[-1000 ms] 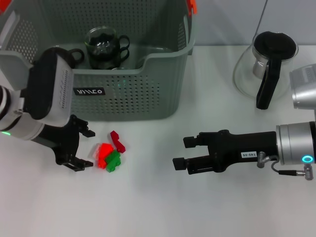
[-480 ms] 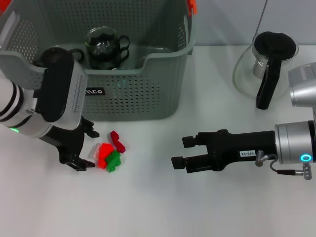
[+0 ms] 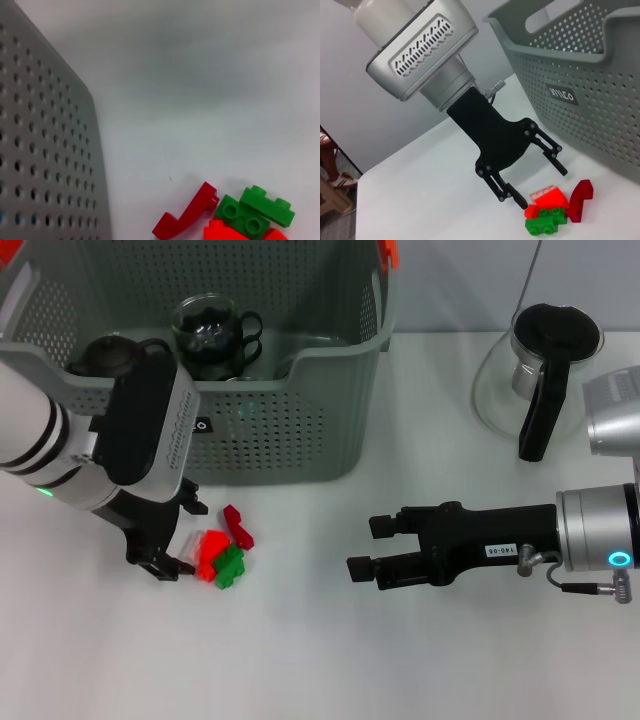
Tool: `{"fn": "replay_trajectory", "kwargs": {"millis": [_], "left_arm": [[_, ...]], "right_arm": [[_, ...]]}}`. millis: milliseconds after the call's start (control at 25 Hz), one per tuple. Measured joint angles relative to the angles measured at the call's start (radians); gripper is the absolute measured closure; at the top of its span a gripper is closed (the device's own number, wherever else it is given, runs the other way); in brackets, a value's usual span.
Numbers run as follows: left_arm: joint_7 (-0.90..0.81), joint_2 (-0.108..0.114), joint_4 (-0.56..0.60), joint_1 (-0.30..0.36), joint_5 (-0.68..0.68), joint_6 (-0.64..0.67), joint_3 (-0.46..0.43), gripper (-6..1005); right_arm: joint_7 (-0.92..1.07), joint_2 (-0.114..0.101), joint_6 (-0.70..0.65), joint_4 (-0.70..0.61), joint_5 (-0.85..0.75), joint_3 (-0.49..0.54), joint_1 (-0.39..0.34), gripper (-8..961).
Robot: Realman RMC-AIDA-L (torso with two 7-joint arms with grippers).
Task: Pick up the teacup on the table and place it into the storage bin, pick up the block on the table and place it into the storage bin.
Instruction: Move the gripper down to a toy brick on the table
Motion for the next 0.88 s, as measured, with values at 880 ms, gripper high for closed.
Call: {"fn": "replay_trajectory", "kwargs": {"millis": [880], "left_arm": [[-0.006, -0.009, -0.024, -0.047, 0.065, 0.004, 0.037, 406]], "right_arm": [[0.000, -0.002, 0.010, 0.000, 0.000, 0.009, 0.000, 71]]}}
